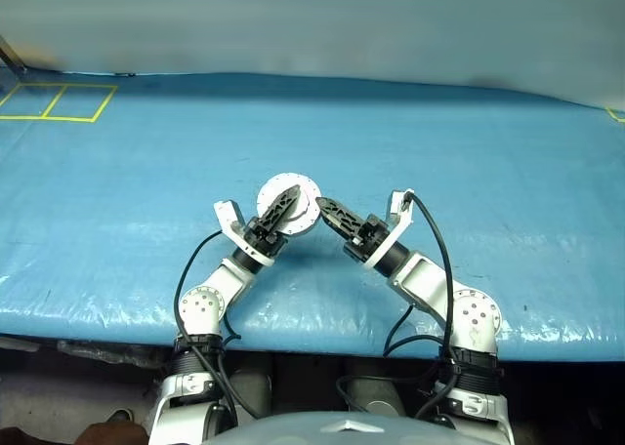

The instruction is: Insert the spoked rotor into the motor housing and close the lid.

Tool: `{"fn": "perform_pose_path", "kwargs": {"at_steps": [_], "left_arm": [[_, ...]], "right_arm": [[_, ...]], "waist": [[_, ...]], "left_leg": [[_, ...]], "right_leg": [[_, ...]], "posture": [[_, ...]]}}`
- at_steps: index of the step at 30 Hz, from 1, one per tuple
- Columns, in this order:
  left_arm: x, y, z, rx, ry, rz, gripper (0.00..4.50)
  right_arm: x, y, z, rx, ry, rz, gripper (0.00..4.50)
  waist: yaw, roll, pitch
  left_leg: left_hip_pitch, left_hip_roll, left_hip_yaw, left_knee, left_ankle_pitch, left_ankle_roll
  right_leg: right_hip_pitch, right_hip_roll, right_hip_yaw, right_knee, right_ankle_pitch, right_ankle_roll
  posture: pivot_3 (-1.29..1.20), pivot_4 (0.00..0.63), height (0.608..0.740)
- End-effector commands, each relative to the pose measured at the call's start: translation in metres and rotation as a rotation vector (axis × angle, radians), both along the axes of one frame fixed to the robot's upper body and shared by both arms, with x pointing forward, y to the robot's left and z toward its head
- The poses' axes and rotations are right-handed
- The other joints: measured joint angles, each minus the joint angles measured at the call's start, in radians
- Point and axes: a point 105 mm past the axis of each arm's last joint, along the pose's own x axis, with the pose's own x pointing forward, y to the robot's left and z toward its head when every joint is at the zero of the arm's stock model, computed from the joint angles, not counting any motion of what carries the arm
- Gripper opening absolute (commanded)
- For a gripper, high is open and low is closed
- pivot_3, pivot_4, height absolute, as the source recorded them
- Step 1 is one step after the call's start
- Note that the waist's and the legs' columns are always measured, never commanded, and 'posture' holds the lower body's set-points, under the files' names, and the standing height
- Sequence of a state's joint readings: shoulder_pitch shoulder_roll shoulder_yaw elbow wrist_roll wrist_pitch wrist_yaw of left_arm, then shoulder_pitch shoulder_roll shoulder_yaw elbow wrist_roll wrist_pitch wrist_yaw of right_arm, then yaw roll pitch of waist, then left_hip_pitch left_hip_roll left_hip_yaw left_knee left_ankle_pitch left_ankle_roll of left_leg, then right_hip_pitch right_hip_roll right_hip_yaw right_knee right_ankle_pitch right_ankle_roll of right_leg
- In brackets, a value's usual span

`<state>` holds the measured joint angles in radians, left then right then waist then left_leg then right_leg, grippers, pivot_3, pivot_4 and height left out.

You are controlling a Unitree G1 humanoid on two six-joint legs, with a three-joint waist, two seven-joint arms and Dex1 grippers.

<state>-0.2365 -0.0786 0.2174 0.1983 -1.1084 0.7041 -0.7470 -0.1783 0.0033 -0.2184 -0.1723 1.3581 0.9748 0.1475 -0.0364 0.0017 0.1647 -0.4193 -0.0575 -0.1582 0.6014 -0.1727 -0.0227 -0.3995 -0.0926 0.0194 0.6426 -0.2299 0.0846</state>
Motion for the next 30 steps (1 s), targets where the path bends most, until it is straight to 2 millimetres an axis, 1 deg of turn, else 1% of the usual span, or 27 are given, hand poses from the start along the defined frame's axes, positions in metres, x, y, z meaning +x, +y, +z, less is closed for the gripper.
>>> {"fn": "perform_pose_path", "kwargs": {"at_steps": [1,2,5,8,10,12,15,18,20,21,23,25,26,28,29,30], "left_arm": [[-0.001,0.0,0.001,-0.03,-0.007,0.02,2.6],[-0.001,0.001,0.001,-0.032,-0.003,0.023,2.48],[0.001,0.001,-0.004,-0.015,0.031,0.042,2.48],[0.004,0.004,-0.007,-0.014,0.057,0.073,2.48],[0.004,0.006,-0.008,-0.013,0.064,0.092,2.48],[0.005,0.009,-0.009,-0.016,0.069,0.119,2.48],[0.008,0.023,-0.01,-0.031,0.084,0.204,2.48],[0.021,0.049,-0.021,0.046,0.14,0.412,2.48],[0.033,0.088,-0.02,0.062,0.163,0.659,2.48],[0.036,0.104,-0.018,0.066,0.174,0.748,2.48],[0.04,0.143,-0.012,0.101,0.181,0.946,2.48],[0.041,0.169,-0.013,0.166,0.222,1.082,2.48],[0.041,0.184,-0.016,0.206,0.258,1.159,2.48],[0.041,0.204,-0.02,0.241,0.313,1.26,2.48],[0.041,0.211,-0.024,0.28,0.346,1.292,2.48],[0.042,0.215,-0.027,0.321,0.37,1.301,2.48]], "right_arm": [[-0.003,0.002,0.026,0.038,-0.116,0.0,1.25],[-0.002,0.002,0.025,0.032,-0.112,-0.004,1.25],[-0.001,0.003,0.023,0.018,-0.108,-0.008,1.25],[0.005,0.0,0.02,-0.029,-0.133,-0.054,1.25],[0.008,-0.003,0.018,-0.035,-0.131,-0.079,1.92],[0.01,-0.004,0.019,-0.044,-0.152,-0.09,2.5],[0.027,-0.015,0.011,-0.157,-0.15,-0.23,3.47],[0.041,-0.028,0.011,-0.174,-0.145,-0.359,3.47],[0.042,-0.033,0.011,-0.161,-0.149,-0.369,3.47],[0.04,-0.033,0.012,-0.165,-0.161,-0.363,3.47],[0.036,-0.032,0.006,-0.252,-0.193,-0.331,3.47],[0.034,-0.034,0.001,-0.325,-0.217,-0.328,3.47],[0.034,-0.038,-0.001,-0.329,-0.212,-0.35,3.47],[0.034,-0.045,-0.004,-0.32,-0.202,-0.383,3.47],[0.033,-0.047,-0.005,-0.316,-0.201,-0.389,3.47],[0.032,-0.048,-0.005,-0.317,-0.201,-0.392,3.47]], "waist": [[0.0,0.0,0.0],[0.0,0.0,0.0],[0.0,0.0,0.0],[0.0,0.0,0.0],[-0.001,0.0,0.0],[-0.002,0.0,0.0],[-0.002,0.0,0.0],[0.001,0.0,0.0],[0.002,-0.001,0.0],[0.003,-0.002,0.001],[0.003,-0.004,0.003],[0.008,-0.005,0.003],[0.01,-0.005,0.003],[0.013,-0.005,0.003],[0.013,-0.005,0.003],[0.013,-0.006,0.004]], "left_leg": [[0.0,0.0,0.0,0.0,0.0,0.0],[0.0,0.0,0.0,0.0,0.0,0.0],[0.0,0.0,0.0,0.0,0.0,0.0],[0.0,0.0,0.0,0.0,0.0,0.0],[0.0,0.0,0.0,0.0,0.0,0.0],[0.0,0.0,0.0,0.0,0.0,0.0],[0.0,0.0,0.0,0.0,0.0,0.0],[0.0,0.0,0.0,0.0,0.0,0.0],[0.0,0.0,0.0,0.0,0.0,0.0],[0.0,0.0,0.0,0.0,0.0,0.0],[-0.001,0.0,0.0,0.0,0.0,0.0],[-0.001,-0.001,0.0,0.0,0.0,0.0],[-0.002,-0.001,0.0,0.0,0.0,0.0],[-0.002,-0.001,0.0,-0.001,0.0,0.0],[-0.002,-0.001,0.0,-0.001,0.0,0.0],[-0.002,-0.001,0.0,-0.001,0.0,0.0]], "right_leg": [[0.0,0.0,0.0,0.0,0.0,0.0],[0.0,0.0,0.0,0.0,0.0,0.0],[0.0,0.0,0.0,0.0,0.0,0.0],[0.0,0.0,0.0,0.0,0.0,0.0],[0.0,0.0,0.0,0.0,0.0,0.0],[0.0,0.0,0.0,0.0,0.0,0.0],[0.0,0.0,0.0,0.0,0.0,0.0],[-0.001,0.0,0.0,0.0,0.0,0.0],[-0.001,0.0,0.0,0.0,0.001,0.002],[-0.001,0.0,0.0,0.0,0.002,0.004],[-0.001,0.0,0.0,0.0,0.002,0.004],[-0.001,0.0,0.0,-0.001,0.003,0.004],[-0.001,0.0,0.0,-0.002,0.004,0.006],[-0.001,0.0,0.0,-0.002,0.004,0.007],[-0.001,0.0,0.0,-0.002,0.004,0.007],[-0.001,0.0,0.0,-0.002,0.004,0.007]], "posture": [[0.0,0.15,0.74],[0.0,0.15,0.74],[0.0,0.15,0.74],[0.0,0.15,0.74],[0.0,0.15,0.74],[0.0,0.15,0.74],[0.0,0.15,0.74],[0.0,0.15,0.74],[0.0,0.15,0.74],[0.0,0.15,0.74],[0.0,0.15,0.74],[0.0,0.15,0.74],[0.0,0.15,0.74],[0.0,0.15,0.74],[0.0,0.15,0.74],[0.0,0.15,0.74]]}}
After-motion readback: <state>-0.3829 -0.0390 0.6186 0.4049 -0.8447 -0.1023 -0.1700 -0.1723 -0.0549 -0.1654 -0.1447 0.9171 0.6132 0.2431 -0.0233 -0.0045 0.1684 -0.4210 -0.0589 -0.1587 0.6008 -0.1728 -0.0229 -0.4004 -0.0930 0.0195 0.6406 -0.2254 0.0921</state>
